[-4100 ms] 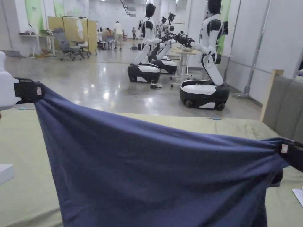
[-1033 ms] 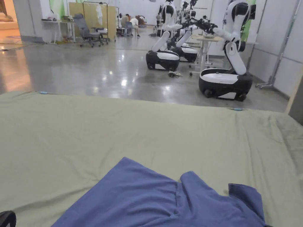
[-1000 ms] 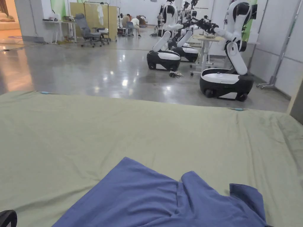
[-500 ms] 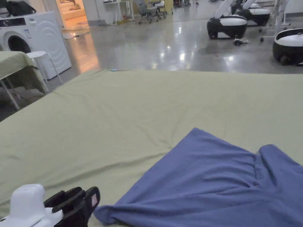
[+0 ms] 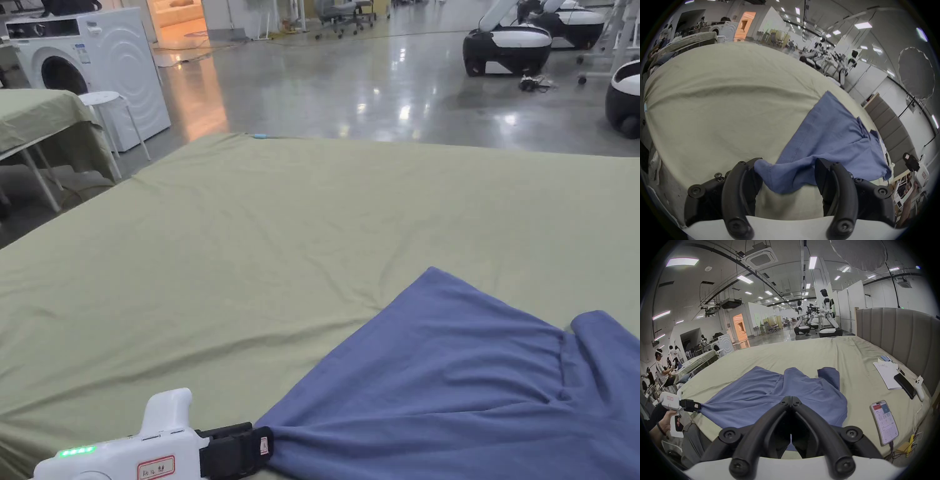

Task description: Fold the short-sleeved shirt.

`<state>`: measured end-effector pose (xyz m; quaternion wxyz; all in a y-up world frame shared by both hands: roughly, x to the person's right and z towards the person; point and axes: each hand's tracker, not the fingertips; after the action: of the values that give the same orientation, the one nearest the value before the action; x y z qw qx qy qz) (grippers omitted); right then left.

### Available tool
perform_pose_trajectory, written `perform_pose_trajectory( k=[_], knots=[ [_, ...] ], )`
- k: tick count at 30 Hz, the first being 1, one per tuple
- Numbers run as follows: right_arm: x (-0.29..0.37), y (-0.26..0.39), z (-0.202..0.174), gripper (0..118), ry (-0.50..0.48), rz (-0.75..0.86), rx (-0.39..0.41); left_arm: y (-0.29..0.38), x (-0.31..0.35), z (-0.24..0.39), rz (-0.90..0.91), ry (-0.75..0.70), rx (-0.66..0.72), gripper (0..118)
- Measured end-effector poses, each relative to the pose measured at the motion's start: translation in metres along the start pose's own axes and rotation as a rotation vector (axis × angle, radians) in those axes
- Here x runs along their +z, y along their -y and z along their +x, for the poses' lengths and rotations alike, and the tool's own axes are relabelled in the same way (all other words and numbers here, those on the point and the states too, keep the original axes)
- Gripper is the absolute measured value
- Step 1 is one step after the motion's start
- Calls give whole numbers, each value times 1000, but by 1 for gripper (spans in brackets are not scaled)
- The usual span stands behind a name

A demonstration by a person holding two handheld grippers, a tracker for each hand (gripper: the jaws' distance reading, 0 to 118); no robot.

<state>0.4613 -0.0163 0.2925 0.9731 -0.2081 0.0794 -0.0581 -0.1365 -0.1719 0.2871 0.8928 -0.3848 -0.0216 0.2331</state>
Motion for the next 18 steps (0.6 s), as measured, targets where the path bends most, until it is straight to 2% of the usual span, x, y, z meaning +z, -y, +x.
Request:
perform_pose_trajectory(
  k=[3, 5, 7, 9, 11, 12, 13, 14, 15, 17, 18],
  knots=[
    [-4, 2, 4, 0, 7, -5, -28, -11, 2, 5, -18, -51, -54, 33],
    [-10, 3, 5, 0, 4, -10, -65, -16, -7, 5, -43, -41, -53, 22],
    [-13, 3, 7, 0, 4, -12, -83, -17, -10, 3, -64, -38, -44, 15],
    [-18, -1, 8, 0, 5, -19, -84, -18, -12, 8, -79, -27, -42, 13],
    [-28, -12, 8, 3, 9, -27, -39, -22, -10, 12, -105, -64, -104, 13],
    [-37, -21, 9, 18, 14, -36, -9, -25, -11, 14, -119, -74, -126, 12],
    [-43, -33, 16, 62, 0, -73, 21, -28, -13, 16, -127, -82, -139, 12],
    [-57, -42, 20, 99, -29, -88, 31, -26, -13, 16, -130, -78, -132, 12],
    [-75, -52, 25, 114, -58, -87, 44, -27, -14, 15, -134, -84, -144, 12],
    [-126, -67, 41, 114, -57, -210, 61, -27, -13, 15, -142, -78, -129, 12],
    [-146, -75, 44, 112, -68, -195, 83, -26, -11, 18, -143, -74, -123, 12]
  ],
)
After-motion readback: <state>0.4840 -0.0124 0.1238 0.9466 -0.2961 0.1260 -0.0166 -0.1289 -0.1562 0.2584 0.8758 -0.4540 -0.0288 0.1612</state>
